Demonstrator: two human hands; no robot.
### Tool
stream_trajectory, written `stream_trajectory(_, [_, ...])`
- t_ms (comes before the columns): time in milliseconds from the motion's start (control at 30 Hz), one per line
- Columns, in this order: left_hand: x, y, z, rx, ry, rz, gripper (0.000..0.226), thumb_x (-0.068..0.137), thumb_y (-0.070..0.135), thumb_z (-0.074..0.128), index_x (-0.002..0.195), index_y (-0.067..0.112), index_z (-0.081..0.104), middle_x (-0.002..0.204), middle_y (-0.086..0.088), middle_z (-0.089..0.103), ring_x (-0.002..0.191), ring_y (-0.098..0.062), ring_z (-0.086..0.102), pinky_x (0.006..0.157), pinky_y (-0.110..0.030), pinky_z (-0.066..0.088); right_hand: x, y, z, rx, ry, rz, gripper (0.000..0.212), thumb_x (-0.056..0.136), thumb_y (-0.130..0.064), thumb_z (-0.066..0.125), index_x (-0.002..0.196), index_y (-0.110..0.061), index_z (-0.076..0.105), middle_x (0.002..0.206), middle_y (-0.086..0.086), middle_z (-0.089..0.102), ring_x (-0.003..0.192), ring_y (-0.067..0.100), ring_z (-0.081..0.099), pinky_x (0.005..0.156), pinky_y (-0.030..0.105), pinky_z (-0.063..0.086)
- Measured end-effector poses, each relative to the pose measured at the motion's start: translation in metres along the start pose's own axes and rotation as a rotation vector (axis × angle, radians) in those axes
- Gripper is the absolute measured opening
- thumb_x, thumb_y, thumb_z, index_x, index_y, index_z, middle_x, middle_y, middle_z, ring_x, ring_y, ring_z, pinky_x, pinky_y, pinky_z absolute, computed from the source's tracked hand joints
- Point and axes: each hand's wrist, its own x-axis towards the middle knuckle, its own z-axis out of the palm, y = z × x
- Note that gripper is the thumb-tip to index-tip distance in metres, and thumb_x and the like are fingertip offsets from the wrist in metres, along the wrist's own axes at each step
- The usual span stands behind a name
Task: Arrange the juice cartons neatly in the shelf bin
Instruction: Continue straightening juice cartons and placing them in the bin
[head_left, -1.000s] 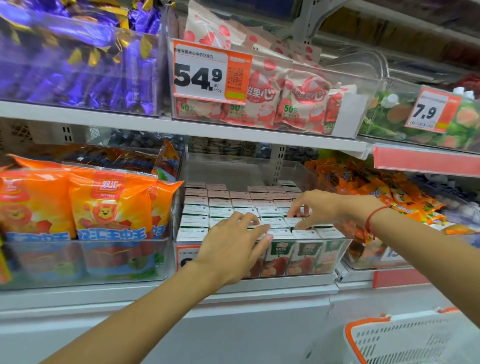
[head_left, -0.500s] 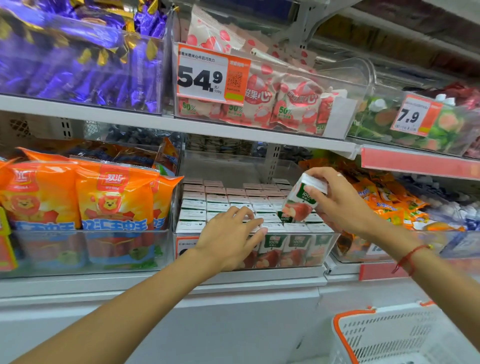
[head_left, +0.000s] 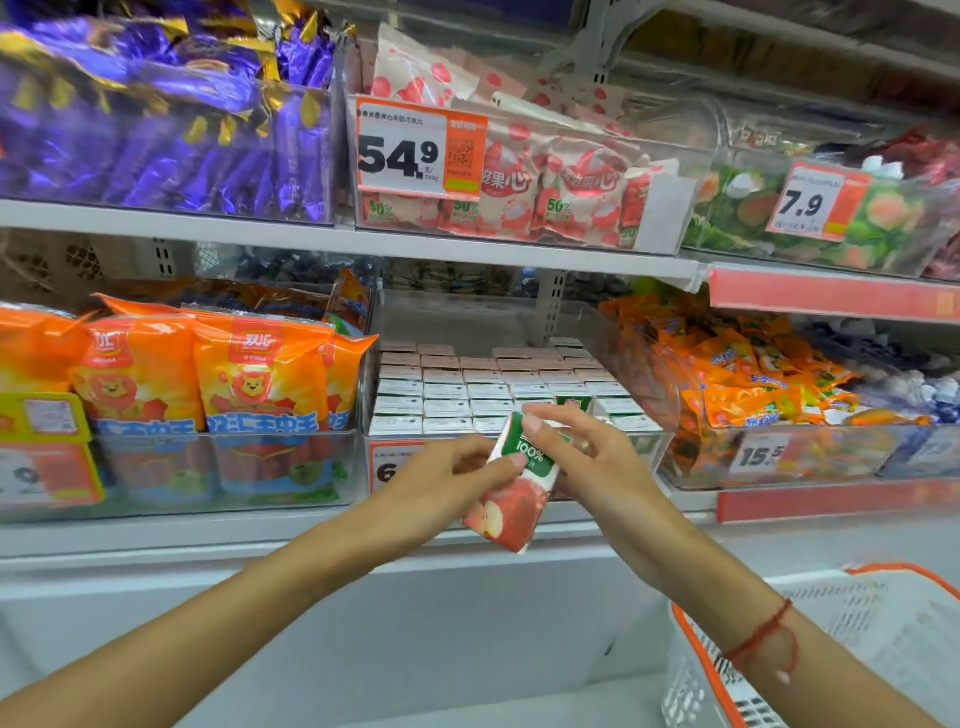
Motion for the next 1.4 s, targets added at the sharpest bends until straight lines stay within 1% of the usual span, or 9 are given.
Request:
stream_trajectory(133, [-0.010,-0.012,0.001,-0.189,0.066,-0.082,0.023,0.090,0.034,0.063,0.109,0.021,0.068,0.094,0.008,0.076,0.083,-0.001,0.071,0.063,-0.011,0.052,0.000,0.012,0.010,0.055,-0.003,0.073,0.044,0.073,-0.047,0.071,0.112,-0.025,0.068,0.096,-0.005,0.076,0.092,0.012,0.072,0.082,0.027,0.057])
stream_trajectory(267, [-0.010,-0.023,0.004,-0.260,0.132,-0.131,0.022,0.089,0.042,0.063,0.102,0.026,0.071,0.091,0.012,0.076,0.085,-0.001,0.071,0.075,-0.019,0.053,-0.001,0.014,0.014,0.094,-0.092,0.209,0.032,0.092,-0.042,0.060,0.114,-0.019,0.067,0.106,0.002,0.074,0.096,0.016,0.071,0.082,0.026,0.056])
stream_trajectory(500, [-0.009,-0.034,0.001,-0.311,0.118,-0.185,0.014,0.090,0.043,0.061,0.100,0.036,0.069,0.093,0.020,0.074,0.087,0.004,0.069,0.064,-0.010,0.051,0.000,0.021,0.017,-0.014,-0.032,0.209,0.040,0.088,-0.047,0.062,0.118,-0.021,0.068,0.107,-0.001,0.073,0.101,0.015,0.069,0.085,0.027,0.057])
stream_trajectory(600, [-0.012,-0.036,-0.004,-0.289,0.111,-0.166,0.014,0.089,0.042,0.064,0.102,0.041,0.068,0.095,0.023,0.073,0.086,0.007,0.068,0.058,-0.006,0.049,-0.004,0.020,0.017,-0.016,-0.061,0.206,0.034,0.089,-0.046,0.061,0.112,-0.024,0.071,0.099,-0.006,0.075,0.093,0.009,0.071,0.071,0.018,0.056])
stream_trajectory(900, [-0.015,-0.040,-0.008,-0.313,0.187,-0.081,0.017,0.086,0.036,0.068,0.103,0.036,0.069,0.098,0.010,0.074,0.089,-0.002,0.070,0.065,-0.017,0.056,-0.011,0.017,0.013,0.027,-0.258,0.210,0.024,0.096,-0.026,0.057,0.119,-0.029,0.065,0.114,-0.010,0.071,0.107,0.005,0.066,0.086,0.021,0.053])
stream_trajectory(1000, [-0.013,-0.037,-0.011,-0.337,0.269,-0.074,0.023,0.086,0.038,0.067,0.108,0.030,0.069,0.104,0.007,0.073,0.095,-0.010,0.071,0.084,-0.033,0.058,-0.015,0.018,0.012,-0.003,-0.333,0.195,0.029,0.093,-0.028,0.061,0.122,-0.027,0.064,0.115,-0.009,0.072,0.109,0.006,0.065,0.095,0.026,0.051])
stream_trajectory(1100, [-0.014,-0.035,-0.010,-0.322,0.335,-0.070,0.031,0.086,0.038,0.068,0.114,0.025,0.068,0.109,0.004,0.072,0.098,-0.014,0.070,0.093,-0.042,0.055,-0.016,0.019,0.012,-0.033,-0.305,0.160,0.028,0.090,-0.031,0.065,0.118,-0.028,0.066,0.109,-0.010,0.073,0.107,0.005,0.066,0.093,0.023,0.052])
stream_trajectory(1300, [-0.011,-0.036,-0.001,-0.298,0.469,-0.018,0.008,0.084,0.032,0.073,0.088,0.037,0.069,0.091,0.015,0.070,0.074,0.001,0.070,0.061,-0.016,0.056,-0.015,0.020,0.017,-0.153,-0.095,0.032,0.032,0.078,-0.024,0.080,0.108,-0.025,0.069,0.087,-0.011,0.075,0.082,0.001,0.069,0.071,0.011,0.050])
stream_trajectory(1400, [-0.010,-0.034,0.001,-0.276,0.433,-0.068,0.024,0.073,0.046,0.078,0.093,0.035,0.071,0.086,0.015,0.072,0.081,0.001,0.070,0.072,-0.026,0.060,-0.018,0.023,0.022,-0.339,0.001,-0.097,0.037,0.068,-0.027,0.086,0.100,-0.029,0.068,0.082,-0.012,0.072,0.078,0.004,0.065,0.067,0.017,0.053])
